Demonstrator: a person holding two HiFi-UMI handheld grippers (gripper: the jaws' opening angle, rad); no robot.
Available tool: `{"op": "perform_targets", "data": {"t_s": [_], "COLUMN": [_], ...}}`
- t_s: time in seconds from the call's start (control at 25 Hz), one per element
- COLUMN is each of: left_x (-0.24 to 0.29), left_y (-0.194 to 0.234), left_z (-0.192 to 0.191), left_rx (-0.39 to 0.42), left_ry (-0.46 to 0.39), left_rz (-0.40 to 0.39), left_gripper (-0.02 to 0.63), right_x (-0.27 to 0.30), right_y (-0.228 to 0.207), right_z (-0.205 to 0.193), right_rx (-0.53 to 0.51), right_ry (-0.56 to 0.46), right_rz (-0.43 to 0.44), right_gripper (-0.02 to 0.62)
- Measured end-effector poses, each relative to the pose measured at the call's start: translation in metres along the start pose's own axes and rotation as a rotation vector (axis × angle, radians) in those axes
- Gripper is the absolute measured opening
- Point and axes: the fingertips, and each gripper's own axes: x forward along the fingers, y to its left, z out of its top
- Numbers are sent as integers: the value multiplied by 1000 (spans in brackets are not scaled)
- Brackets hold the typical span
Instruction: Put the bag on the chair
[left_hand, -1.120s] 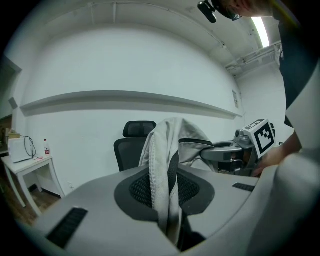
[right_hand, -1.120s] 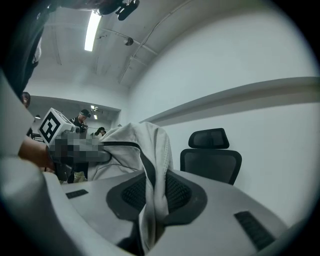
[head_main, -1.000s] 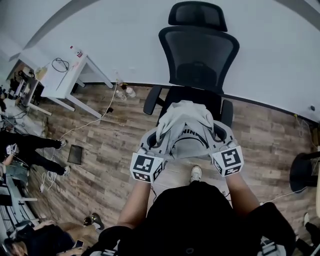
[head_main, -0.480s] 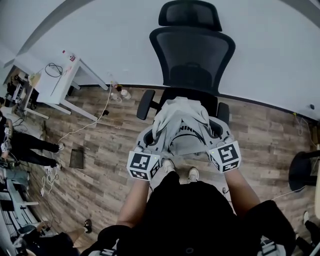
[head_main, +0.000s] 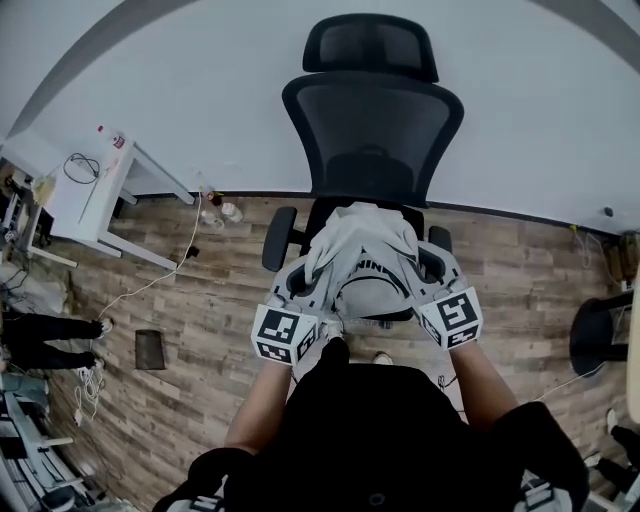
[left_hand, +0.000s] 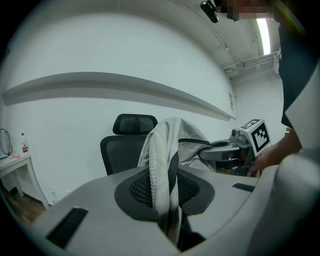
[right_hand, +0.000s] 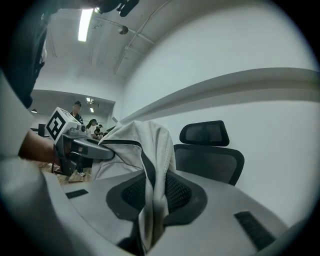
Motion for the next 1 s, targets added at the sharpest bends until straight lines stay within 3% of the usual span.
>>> {"op": "perform_targets", "data": {"t_s": [0.24,0.48,0.76,1.0], "left_x": [18,69,106,137], "left_y": [12,65,84,95], "left_z": [-1,8,4,-7], "left_rx": [26,1,-4,-8], "left_ry": [-17,3,17,62], "left_rz": [-84,-157,-236,-266], "left_gripper": [72,72,71,71], "right_x": [11,67,90,108], "right_y": [-8,-34,-58,-78], "right_z": [-4,1,-10,-29], "right_rx": [14,44,82,120], "right_ry": [-13,29,62,78], "right_rz": [-82,-164,-241,-262], "right_gripper": [75,75,75,75]}}
